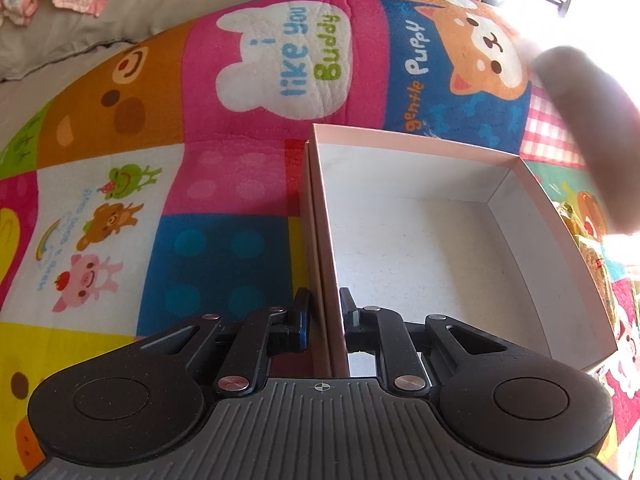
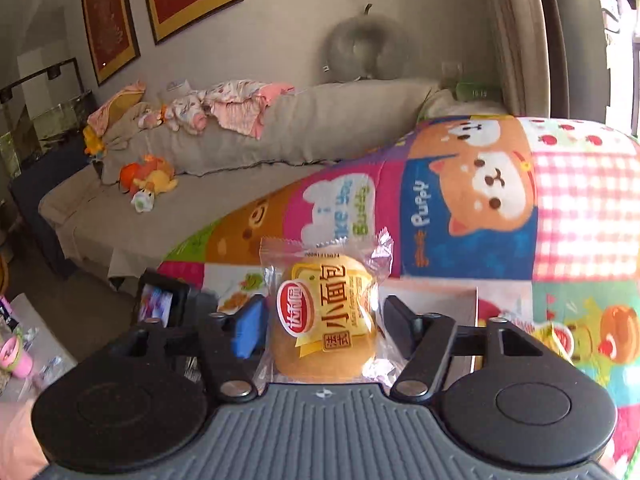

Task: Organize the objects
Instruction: 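Carry the yellow bun into the pink box and open the right tool, then grasp the clear snack packet on the mat with the right tool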

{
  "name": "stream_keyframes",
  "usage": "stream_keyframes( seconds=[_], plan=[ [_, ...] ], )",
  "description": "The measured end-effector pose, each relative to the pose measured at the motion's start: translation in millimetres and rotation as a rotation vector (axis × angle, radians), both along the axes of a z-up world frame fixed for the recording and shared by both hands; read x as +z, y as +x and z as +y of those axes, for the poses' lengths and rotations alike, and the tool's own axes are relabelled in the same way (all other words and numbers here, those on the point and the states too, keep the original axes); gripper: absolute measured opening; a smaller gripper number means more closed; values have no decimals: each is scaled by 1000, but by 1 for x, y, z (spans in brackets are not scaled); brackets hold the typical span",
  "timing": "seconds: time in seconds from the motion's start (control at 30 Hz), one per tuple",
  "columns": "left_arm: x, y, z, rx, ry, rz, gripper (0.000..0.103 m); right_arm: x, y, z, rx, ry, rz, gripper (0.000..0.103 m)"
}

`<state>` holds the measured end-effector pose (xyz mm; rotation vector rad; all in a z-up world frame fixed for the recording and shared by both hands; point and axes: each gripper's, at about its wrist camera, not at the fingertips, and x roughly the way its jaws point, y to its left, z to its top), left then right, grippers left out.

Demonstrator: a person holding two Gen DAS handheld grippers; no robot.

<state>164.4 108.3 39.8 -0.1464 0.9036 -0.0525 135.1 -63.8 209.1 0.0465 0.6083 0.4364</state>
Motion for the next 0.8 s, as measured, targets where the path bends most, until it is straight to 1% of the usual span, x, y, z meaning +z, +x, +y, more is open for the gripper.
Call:
stream_keyframes(
  seconds=[0.07,0.13,0.2,0.23,0.3,0.33,0.47,0.57,0.63,0.8],
  plan=[
    [0,-2,0,4,-4,-2,17,-2,10,0,-16,-13,3,78],
    [-1,-2,1,14,-11,-6,17,-9,5,-15,-24,-4,3,78],
    [-1,-3,-1,24,-8,-7,16,-22,-10,-35,-47,-15,-6,79],
    [-1,-4,-2,27,-6,-12,16,-29,-19,-46,-61,-32,-12,80],
    [-2,-6,-2,33,-8,-18,16,-46,-38,-66,-94,-86,-15,86],
    [-3,-7,-1,34,-11,-18,16,-56,-47,-75,-105,-118,-5,86],
    [-4,-8,0,34,-23,-5,16,-97,-74,-97,-107,-212,80,86],
    [-4,-8,-1,34,-18,-1,16,-122,-87,-98,-70,-265,108,86],
    [-4,-8,-1,37,-14,0,16,-135,-91,-95,-49,-276,120,86],
    [-6,-9,-1,42,-16,17,16,-149,-89,-85,-14,-281,121,86]
  ],
)
